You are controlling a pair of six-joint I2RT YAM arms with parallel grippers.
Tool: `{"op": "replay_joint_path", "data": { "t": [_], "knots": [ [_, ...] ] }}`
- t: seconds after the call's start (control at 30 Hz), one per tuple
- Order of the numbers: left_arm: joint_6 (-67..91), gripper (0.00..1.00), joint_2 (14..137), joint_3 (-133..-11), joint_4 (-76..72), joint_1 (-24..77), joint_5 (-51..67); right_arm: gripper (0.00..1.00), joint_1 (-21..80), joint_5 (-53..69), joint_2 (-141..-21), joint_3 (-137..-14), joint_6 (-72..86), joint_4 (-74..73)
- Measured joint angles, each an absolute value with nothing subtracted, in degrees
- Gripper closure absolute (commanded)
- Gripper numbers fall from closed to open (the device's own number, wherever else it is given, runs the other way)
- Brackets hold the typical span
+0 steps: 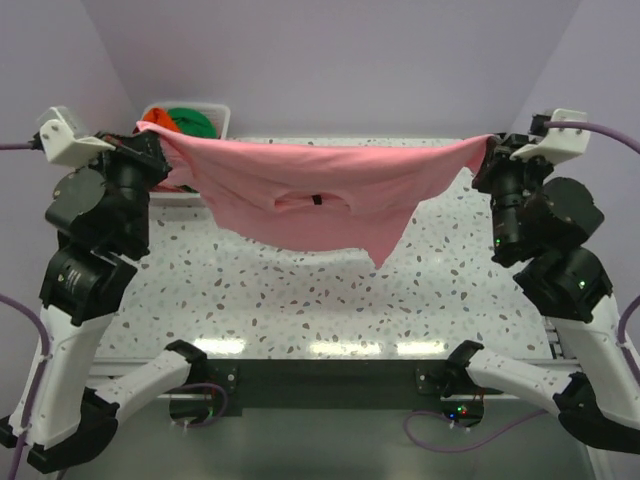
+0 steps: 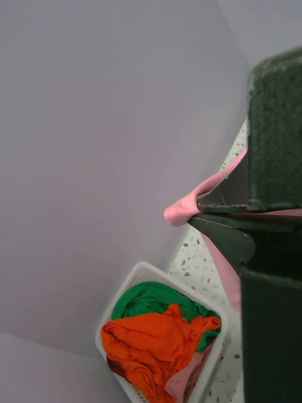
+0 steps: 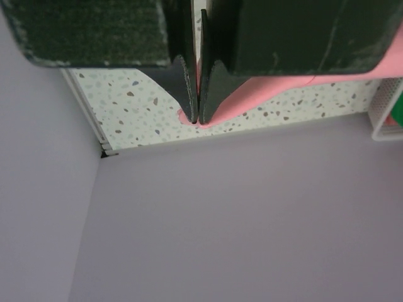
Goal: Fold and stack the t-shirts
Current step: Flatten the tshirt out
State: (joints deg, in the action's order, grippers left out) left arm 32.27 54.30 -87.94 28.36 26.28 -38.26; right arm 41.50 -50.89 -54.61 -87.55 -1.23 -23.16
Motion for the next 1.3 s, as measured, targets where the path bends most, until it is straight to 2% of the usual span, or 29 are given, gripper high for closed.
{"op": "replay_joint_path", "data": {
  "t": [0.17, 0.3, 0.4, 0.53, 0.67, 0.77, 0.9, 1.0, 1.17, 1.3],
  "knots": [
    [30.7, 1.0, 54.7, -93.9, 26.9, 26.3, -37.8, 1.0, 41.5, -48.4, -55.2, -92.8, -1.8, -23.0],
    [30.1, 1.0, 59.6, -95.5, 25.5, 26.3, -39.0, 1.0, 40.9, -48.8, -58.7, -94.0, -3.5, -22.0],
    [29.4, 1.0, 68.1, -98.6, 25.6, 25.1, -39.0, 1.0, 38.4, -47.9, -65.5, -97.2, -3.9, -21.9],
    [29.5, 1.0, 82.2, -105.2, 27.3, 16.7, -30.0, 1.0, 31.2, -43.0, -77.3, -103.4, -3.3, -23.2],
    [29.2, 1.0, 100.6, -124.6, 33.8, 9.7, -24.0, 1.0, 25.2, -37.9, -90.5, -114.0, -3.0, -26.7],
    [28.5, 1.0, 106.7, -133.7, 35.4, 8.9, -20.1, 1.0, 23.9, -35.7, -95.7, -121.4, -3.4, -29.6],
    [27.8, 1.0, 101.8, -129.7, 34.8, 9.3, -18.0, 1.0, 23.9, -34.3, -95.5, -126.0, -3.9, -30.8],
    [27.7, 1.0, 94.1, -123.2, 34.8, 9.3, -18.0, 1.0, 23.7, -33.5, -91.3, -123.1, -3.9, -30.7],
    [27.4, 1.0, 81.7, -109.8, 34.4, 9.1, -18.4, 1.0, 23.2, -33.2, -76.8, -102.8, -1.3, -29.9],
    [29.0, 1.0, 74.8, -91.3, 32.9, 9.1, -19.0, 1.0, 23.2, -32.1, -67.1, -86.1, 3.3, -32.2]
  ]
}}
